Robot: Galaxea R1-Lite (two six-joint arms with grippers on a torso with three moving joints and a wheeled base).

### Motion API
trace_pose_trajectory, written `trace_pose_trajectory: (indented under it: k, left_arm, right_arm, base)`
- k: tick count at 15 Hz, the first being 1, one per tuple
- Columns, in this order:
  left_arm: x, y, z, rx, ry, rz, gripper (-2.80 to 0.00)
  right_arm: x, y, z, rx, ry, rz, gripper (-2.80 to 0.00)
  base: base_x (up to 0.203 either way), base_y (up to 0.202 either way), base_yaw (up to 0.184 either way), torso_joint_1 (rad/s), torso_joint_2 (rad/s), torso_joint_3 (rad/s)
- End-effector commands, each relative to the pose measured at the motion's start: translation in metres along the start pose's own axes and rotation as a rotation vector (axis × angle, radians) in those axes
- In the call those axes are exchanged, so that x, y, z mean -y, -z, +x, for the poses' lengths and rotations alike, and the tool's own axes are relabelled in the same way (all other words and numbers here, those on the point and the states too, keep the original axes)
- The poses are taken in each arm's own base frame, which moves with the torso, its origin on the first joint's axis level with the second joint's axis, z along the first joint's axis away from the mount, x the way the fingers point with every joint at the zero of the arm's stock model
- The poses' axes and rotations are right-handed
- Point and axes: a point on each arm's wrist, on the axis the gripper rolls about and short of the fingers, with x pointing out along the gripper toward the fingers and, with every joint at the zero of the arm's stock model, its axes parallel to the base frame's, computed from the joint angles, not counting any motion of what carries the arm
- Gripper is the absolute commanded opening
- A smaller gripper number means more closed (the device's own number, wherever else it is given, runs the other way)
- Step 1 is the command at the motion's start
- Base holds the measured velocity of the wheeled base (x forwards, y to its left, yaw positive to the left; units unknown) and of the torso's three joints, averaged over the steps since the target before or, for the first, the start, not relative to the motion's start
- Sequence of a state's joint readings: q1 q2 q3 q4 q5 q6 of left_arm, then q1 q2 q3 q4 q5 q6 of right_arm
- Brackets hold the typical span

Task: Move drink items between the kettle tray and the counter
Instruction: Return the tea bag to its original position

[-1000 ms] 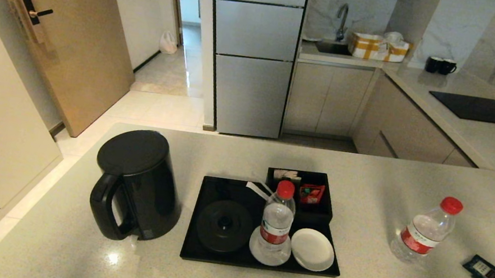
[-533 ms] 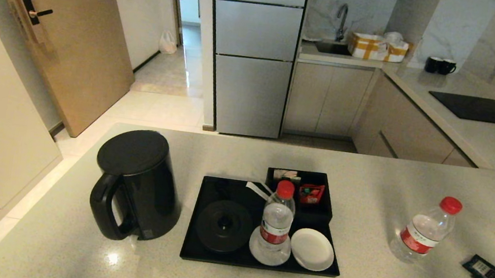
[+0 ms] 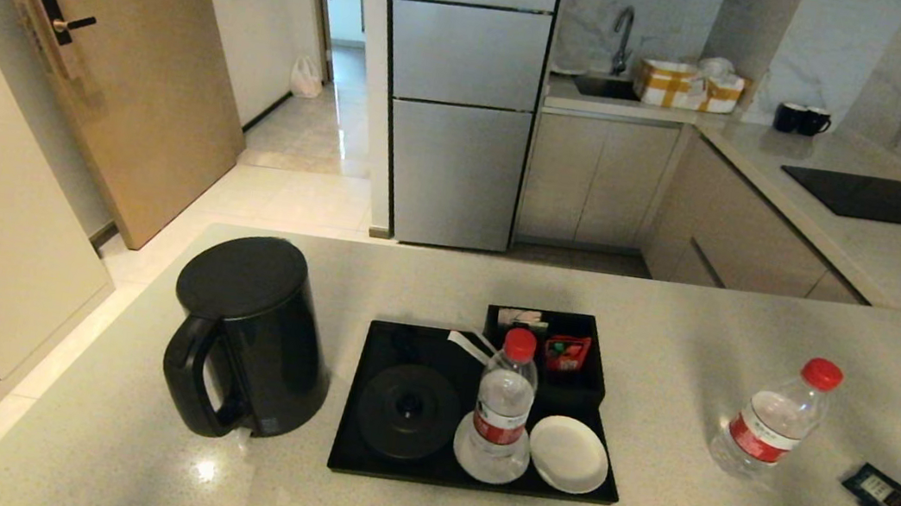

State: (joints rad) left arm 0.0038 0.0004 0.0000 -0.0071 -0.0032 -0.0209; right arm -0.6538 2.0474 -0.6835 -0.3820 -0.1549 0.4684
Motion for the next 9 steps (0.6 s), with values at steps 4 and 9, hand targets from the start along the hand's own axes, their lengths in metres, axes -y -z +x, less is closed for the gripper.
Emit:
trace_pose_trajectory:
  k: [4,9]
  left_arm:
    - [0.0,0.0,0.0,-0.001,-0.001,-0.001,-2.8]
    - [0.0,0.0,0.0,-0.002,-0.001,-0.001,-2.8]
  right_arm:
    - [-0.009,0.013,0.018,0.078,-0.056,-0.086,0.0]
    - [-0.027,0.016,0.013,0.088,-0.114,-0.086,0.0]
  base:
    - [0.0,0.0,0.0,0.0,0.0,0.0]
    - [0.0,0.0,0.0,0.0,0.0,0.0]
